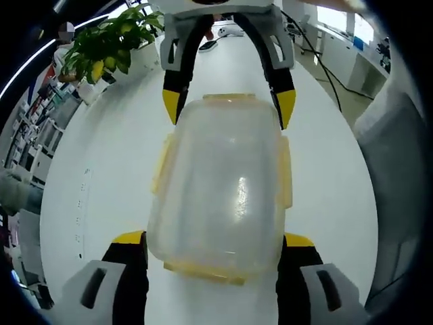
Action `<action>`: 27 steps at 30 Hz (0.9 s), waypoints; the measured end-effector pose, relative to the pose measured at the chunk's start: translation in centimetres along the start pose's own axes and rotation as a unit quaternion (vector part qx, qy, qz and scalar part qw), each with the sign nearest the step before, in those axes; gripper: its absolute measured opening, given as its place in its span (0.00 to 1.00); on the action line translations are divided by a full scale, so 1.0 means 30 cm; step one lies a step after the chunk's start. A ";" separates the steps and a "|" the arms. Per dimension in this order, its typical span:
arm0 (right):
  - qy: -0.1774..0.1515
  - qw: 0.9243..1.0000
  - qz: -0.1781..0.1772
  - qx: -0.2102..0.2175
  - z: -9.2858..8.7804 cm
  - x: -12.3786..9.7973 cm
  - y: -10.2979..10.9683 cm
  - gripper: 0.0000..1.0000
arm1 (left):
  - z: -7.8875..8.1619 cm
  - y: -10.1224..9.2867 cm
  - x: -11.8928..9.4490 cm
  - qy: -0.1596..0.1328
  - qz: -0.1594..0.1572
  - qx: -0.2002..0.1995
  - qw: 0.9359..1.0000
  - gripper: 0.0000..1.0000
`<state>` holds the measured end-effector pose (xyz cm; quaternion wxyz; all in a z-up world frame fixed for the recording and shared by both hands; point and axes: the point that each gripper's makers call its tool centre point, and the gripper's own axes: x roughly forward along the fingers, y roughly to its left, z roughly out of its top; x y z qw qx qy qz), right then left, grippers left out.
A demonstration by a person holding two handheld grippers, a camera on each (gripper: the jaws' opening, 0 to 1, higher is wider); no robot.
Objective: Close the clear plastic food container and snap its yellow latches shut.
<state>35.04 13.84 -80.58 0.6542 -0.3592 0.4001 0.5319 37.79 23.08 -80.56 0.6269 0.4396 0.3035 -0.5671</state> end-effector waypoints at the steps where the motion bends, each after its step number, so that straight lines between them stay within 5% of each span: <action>1: 0.000 1.000 0.000 -0.002 0.005 0.002 0.002 0.74 | -0.005 -0.002 -0.003 -0.001 0.001 -0.002 1.000 0.74; 27: -0.007 0.997 0.031 -0.067 0.340 0.153 0.134 0.75 | -0.340 -0.124 -0.193 0.017 0.020 -0.068 0.997 0.74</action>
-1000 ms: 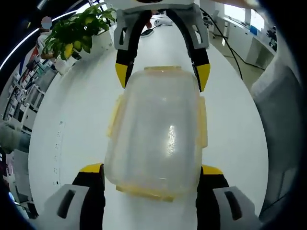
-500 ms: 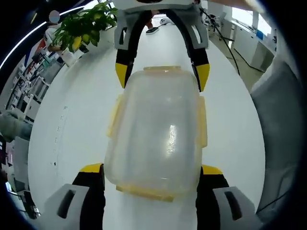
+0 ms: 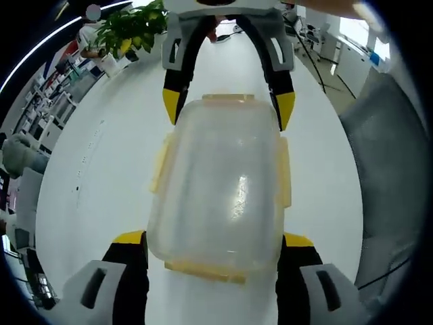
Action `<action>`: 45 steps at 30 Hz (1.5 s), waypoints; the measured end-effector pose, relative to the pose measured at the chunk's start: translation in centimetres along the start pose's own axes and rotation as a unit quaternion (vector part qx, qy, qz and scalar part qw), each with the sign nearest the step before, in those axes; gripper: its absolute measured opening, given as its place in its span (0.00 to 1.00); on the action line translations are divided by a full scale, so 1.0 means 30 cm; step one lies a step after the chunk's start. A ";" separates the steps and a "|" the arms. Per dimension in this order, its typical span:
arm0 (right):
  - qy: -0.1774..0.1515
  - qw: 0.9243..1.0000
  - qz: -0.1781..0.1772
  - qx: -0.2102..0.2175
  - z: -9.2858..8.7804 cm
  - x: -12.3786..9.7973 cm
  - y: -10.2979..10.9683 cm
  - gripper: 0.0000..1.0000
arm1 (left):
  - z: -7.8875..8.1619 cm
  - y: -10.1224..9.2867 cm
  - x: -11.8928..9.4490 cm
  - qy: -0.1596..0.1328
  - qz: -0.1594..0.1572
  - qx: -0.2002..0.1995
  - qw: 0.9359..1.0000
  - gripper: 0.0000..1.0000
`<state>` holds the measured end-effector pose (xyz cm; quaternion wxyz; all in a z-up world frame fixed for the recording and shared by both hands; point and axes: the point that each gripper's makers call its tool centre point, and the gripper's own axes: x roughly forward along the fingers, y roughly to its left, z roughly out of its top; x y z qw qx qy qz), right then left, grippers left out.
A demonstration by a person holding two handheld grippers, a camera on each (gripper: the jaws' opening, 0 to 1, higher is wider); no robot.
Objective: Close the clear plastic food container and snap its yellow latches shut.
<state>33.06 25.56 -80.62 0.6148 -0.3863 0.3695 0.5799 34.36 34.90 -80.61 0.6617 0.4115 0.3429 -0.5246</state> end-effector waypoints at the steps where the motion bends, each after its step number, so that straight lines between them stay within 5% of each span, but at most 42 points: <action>1: 0.001 1.000 0.000 -0.001 0.009 0.004 0.003 0.75 | -0.013 -0.002 -0.007 0.000 0.001 -0.002 1.000 0.74; 11: 0.006 1.000 0.002 -0.009 0.095 0.045 0.027 0.75 | -0.103 -0.018 -0.058 -0.001 0.007 -0.014 1.000 0.74; 23: 0.014 1.000 -0.003 -0.003 0.107 0.051 0.029 0.76 | -0.107 -0.018 -0.065 -0.014 -0.004 -0.014 1.000 0.74; 45: 0.002 1.000 -0.012 0.019 0.077 0.044 -0.204 0.76 | -0.064 0.220 0.008 -0.010 -0.015 0.007 1.000 0.74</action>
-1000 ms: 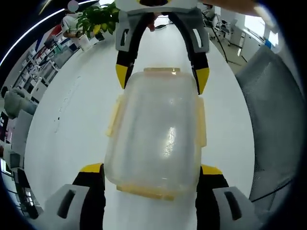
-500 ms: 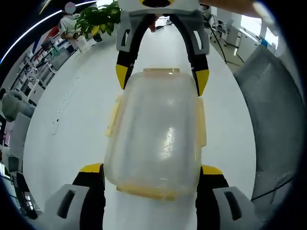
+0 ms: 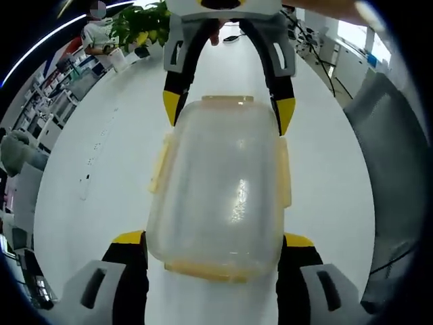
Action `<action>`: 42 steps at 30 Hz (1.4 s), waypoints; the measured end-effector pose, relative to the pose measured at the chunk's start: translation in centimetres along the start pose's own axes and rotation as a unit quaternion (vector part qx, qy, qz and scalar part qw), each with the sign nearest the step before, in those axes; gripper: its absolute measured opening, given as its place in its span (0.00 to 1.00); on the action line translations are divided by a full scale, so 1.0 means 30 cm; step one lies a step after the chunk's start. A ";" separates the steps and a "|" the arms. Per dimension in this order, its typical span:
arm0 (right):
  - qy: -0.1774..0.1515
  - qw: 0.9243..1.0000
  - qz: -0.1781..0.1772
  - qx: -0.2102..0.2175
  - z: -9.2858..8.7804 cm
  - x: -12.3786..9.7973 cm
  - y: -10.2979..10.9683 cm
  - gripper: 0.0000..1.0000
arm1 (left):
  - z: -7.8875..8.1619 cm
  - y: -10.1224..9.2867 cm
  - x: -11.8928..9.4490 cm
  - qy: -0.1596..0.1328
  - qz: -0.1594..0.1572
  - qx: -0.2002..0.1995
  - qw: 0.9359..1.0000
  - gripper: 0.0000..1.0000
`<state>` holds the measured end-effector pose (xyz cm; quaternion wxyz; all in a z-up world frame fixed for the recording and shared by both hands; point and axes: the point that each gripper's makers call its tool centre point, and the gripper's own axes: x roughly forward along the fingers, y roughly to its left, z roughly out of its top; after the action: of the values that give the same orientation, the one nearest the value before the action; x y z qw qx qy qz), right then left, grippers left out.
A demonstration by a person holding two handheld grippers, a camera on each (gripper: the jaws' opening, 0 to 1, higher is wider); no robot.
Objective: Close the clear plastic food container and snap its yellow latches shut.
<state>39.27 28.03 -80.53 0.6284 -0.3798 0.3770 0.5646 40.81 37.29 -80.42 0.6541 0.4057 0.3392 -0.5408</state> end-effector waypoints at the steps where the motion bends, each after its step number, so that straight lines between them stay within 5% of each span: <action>1: -0.001 1.000 0.000 0.001 0.000 0.000 -0.009 0.76 | 0.002 0.013 0.004 0.002 -0.002 0.002 1.000 0.75; 18: -0.001 1.000 0.012 0.008 -0.009 0.020 -0.135 0.78 | 0.014 0.127 0.058 -0.005 -0.012 0.001 1.000 0.79; 42: -0.010 1.000 -0.011 0.018 -0.012 0.023 -0.152 0.78 | 0.002 0.159 0.080 -0.009 0.040 0.028 0.999 0.81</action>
<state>43.84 27.67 -81.07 0.6450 -0.3668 0.3768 0.5546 45.94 36.62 -81.74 0.6665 0.4320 0.3013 -0.5276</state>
